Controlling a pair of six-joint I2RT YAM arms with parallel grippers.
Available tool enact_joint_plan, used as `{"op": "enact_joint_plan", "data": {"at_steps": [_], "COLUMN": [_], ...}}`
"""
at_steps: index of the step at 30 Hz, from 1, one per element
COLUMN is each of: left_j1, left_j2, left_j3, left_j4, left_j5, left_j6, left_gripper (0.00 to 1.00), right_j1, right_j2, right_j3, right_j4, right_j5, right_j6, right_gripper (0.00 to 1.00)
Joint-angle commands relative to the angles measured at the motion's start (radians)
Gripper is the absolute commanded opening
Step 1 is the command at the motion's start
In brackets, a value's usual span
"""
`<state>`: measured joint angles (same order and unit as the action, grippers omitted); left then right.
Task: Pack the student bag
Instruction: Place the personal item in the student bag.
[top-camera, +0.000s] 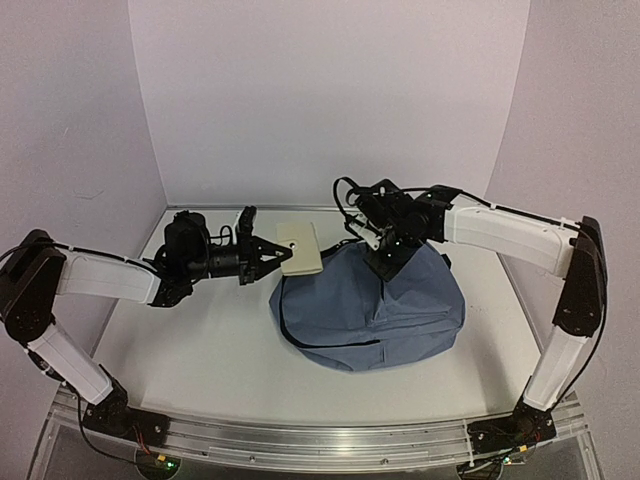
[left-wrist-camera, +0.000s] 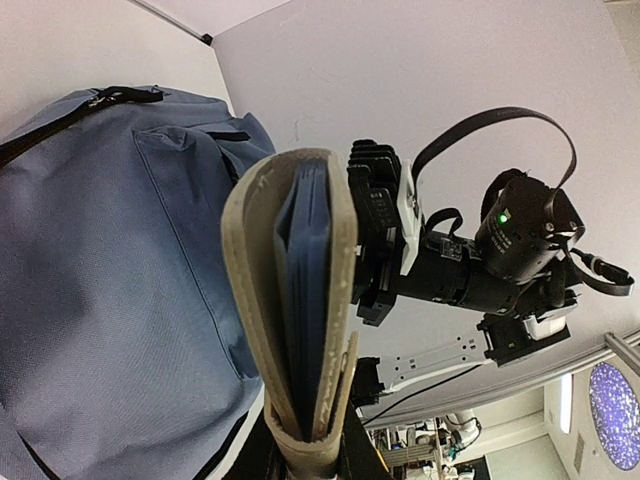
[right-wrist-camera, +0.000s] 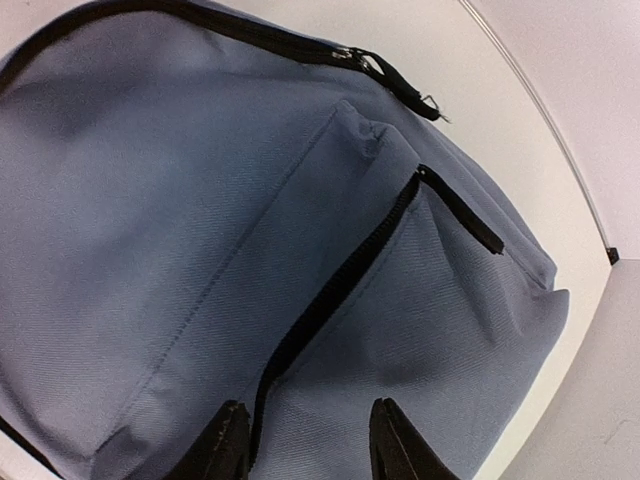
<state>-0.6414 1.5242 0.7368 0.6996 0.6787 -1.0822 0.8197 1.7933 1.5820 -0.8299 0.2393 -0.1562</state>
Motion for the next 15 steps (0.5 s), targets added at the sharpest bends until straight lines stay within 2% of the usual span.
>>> {"op": "enact_joint_plan", "data": {"at_steps": [1, 5, 9, 11, 15], "left_j1": [-0.004, -0.004, -0.006, -0.007, -0.011], "left_j2": [0.016, 0.035, 0.051, 0.057, 0.064], "left_j3": [0.016, 0.026, 0.034, 0.036, 0.037], "left_j4": [0.077, 0.086, 0.097, 0.104, 0.107], "left_j5": [0.012, 0.016, 0.019, 0.02, 0.019], "left_j6": [-0.006, -0.009, -0.013, -0.017, -0.018], "left_gripper": [0.0, 0.0, 0.0, 0.0, 0.0], "right_j1": [-0.005, -0.005, -0.003, -0.002, -0.002], "right_j2": [0.009, 0.007, -0.004, -0.004, 0.016], "right_j3": [0.03, 0.034, 0.047, 0.053, 0.061], "right_j4": [-0.039, -0.053, -0.067, -0.074, -0.088], "right_j5": [0.075, 0.057, -0.009, -0.052, -0.103], "right_j6": [-0.029, -0.028, -0.012, -0.005, -0.001], "right_gripper": [0.35, 0.24, 0.18, 0.22, 0.41]}}
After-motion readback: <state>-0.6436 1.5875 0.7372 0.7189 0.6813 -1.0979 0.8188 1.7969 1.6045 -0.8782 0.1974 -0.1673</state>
